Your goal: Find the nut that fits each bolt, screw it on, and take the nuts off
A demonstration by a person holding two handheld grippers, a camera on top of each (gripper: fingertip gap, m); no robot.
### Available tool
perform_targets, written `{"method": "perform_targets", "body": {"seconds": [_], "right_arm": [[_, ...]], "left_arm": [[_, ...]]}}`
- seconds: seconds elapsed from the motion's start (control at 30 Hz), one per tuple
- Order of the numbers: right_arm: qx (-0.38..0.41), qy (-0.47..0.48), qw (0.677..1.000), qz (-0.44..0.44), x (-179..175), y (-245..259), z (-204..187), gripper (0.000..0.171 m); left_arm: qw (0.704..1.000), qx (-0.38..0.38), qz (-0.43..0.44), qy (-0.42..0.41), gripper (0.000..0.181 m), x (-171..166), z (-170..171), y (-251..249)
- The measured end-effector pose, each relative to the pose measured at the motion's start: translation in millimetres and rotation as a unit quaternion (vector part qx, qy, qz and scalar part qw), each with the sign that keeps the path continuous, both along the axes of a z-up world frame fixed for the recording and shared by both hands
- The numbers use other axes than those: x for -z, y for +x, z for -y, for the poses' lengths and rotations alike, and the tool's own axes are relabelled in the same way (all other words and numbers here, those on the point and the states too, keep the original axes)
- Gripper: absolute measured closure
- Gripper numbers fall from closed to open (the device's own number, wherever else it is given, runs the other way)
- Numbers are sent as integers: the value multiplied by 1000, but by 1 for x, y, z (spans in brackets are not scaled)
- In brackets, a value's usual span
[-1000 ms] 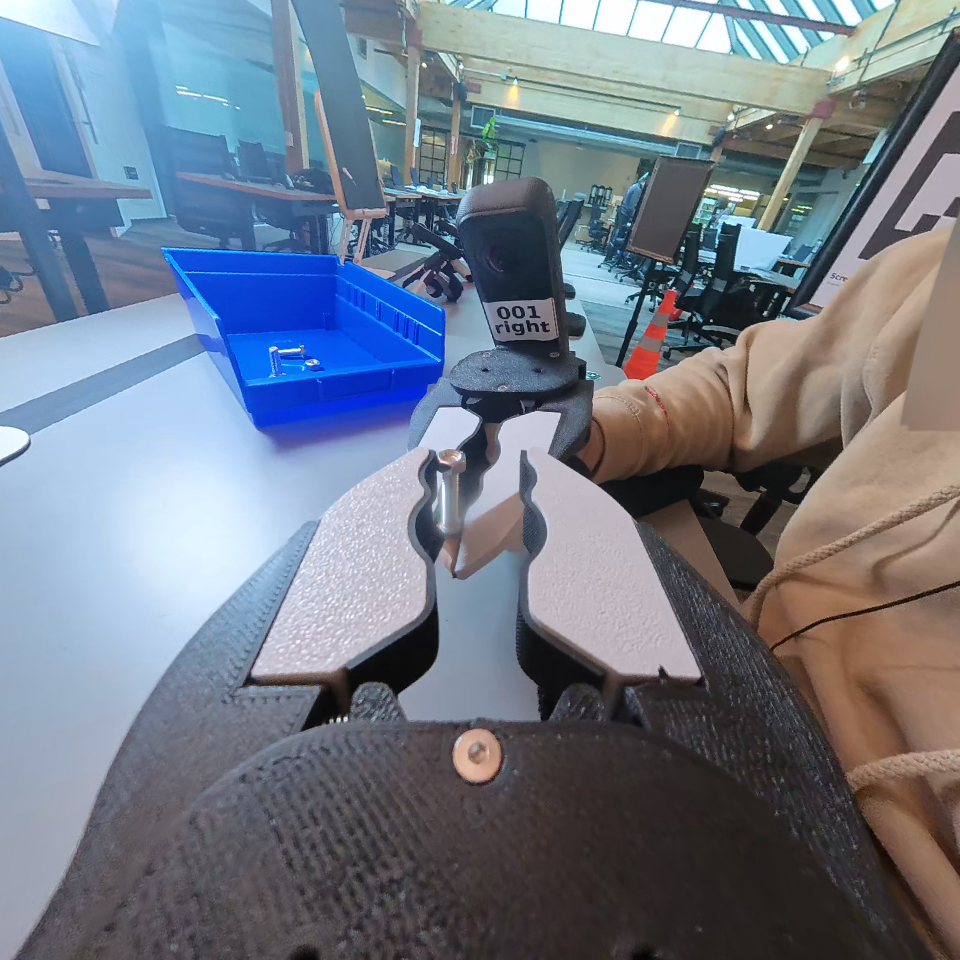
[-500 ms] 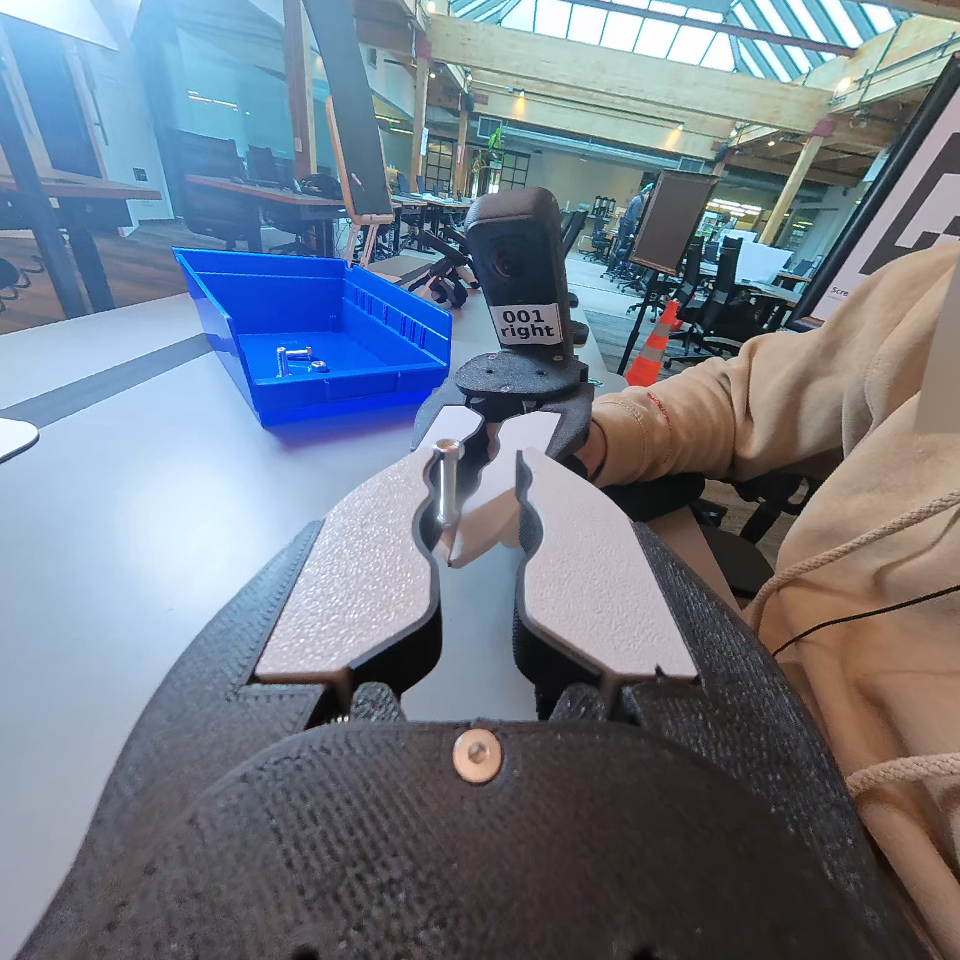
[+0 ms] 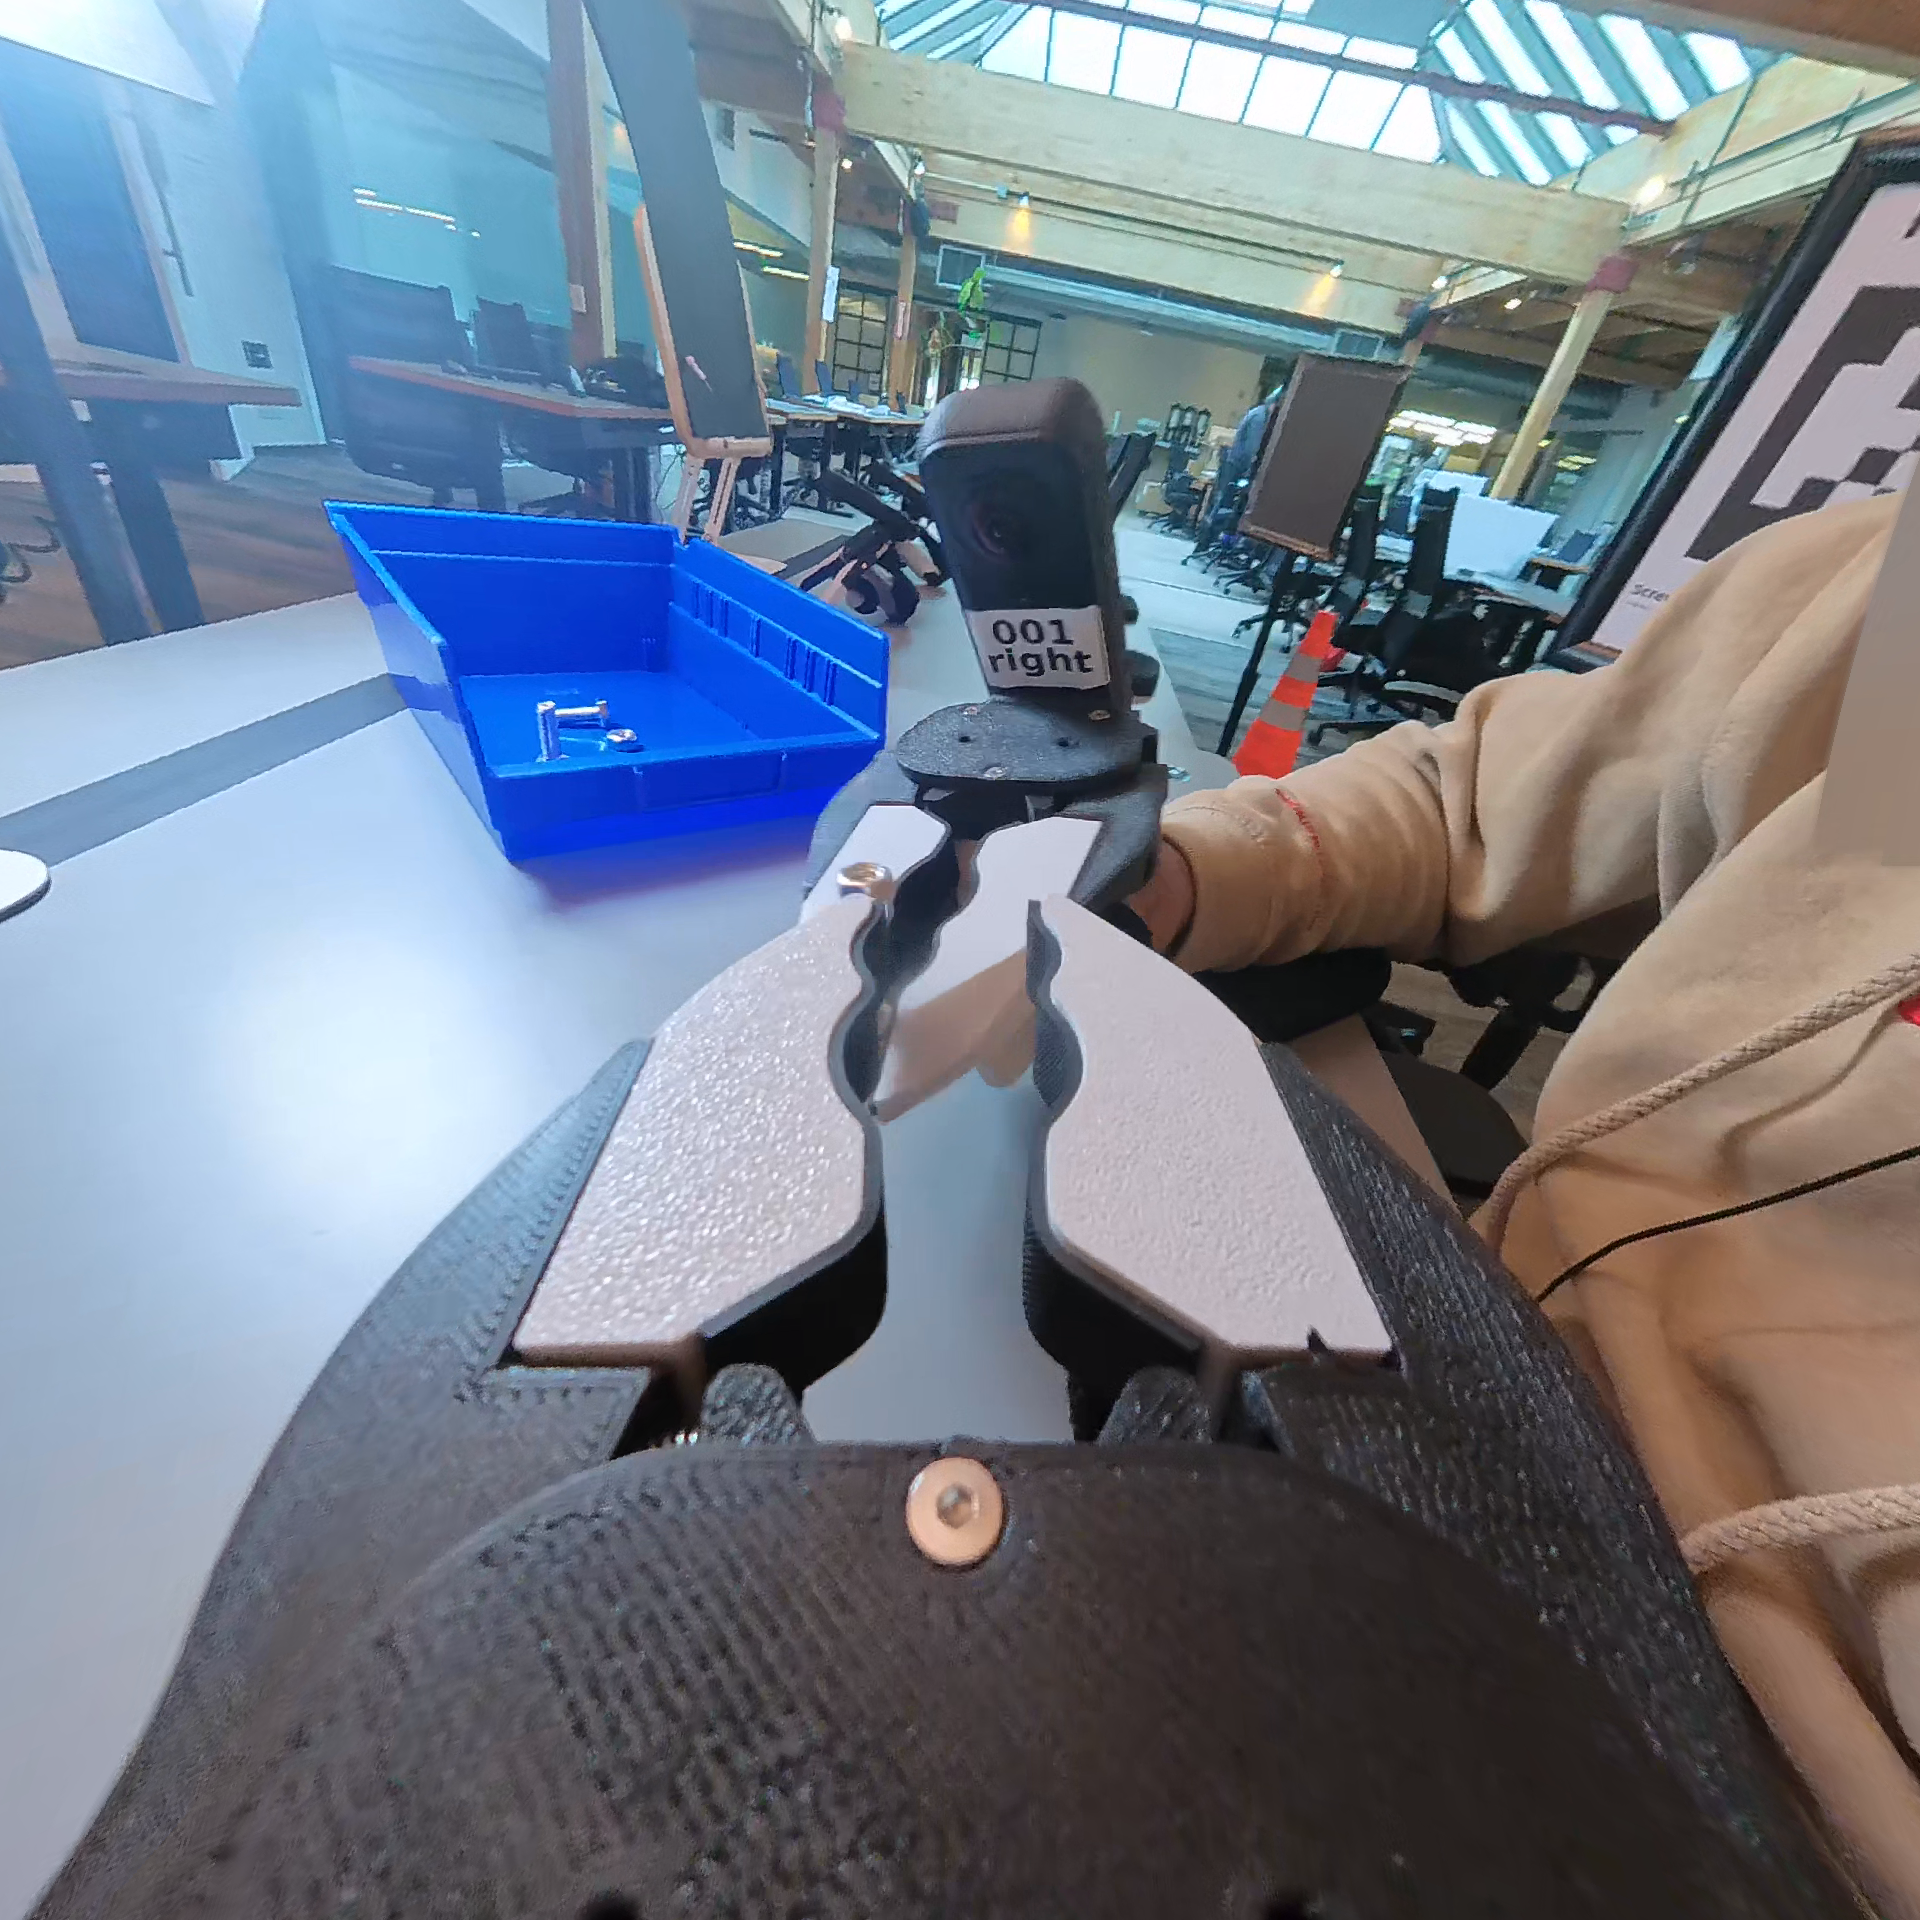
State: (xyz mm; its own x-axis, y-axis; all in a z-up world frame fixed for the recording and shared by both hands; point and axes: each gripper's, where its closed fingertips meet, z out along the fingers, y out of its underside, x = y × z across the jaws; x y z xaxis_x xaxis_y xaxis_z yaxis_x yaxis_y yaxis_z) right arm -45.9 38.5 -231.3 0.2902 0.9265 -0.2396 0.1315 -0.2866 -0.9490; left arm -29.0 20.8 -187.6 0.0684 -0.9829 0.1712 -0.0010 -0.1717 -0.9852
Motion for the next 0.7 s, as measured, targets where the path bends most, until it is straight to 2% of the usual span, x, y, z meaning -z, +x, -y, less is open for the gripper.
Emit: {"method": "perform_targets", "body": {"seconds": [0.2,0.4,0.47,0.6,0.7], "right_arm": [[-2,0,1000,1,1,0,1,161],[-14,-2,1000,6,4,-3,6,161],[-4,-6,1000,1,2,0,1,161],[-1,-6,1000,-1,1,3,0,161],[-14,-3,1000,6,3,-2,6,161]], "left_arm": [[1000,-13,8,-5,162,-1,-6,-3],[1000,-6,-5,3,153,3,-1,1],[1000,13,-2,4,168,1,4,-1],[1000,0,-2,3,167,2,-1,-2],[1000,-18,-1,-2,159,3,-7,-3]]}}
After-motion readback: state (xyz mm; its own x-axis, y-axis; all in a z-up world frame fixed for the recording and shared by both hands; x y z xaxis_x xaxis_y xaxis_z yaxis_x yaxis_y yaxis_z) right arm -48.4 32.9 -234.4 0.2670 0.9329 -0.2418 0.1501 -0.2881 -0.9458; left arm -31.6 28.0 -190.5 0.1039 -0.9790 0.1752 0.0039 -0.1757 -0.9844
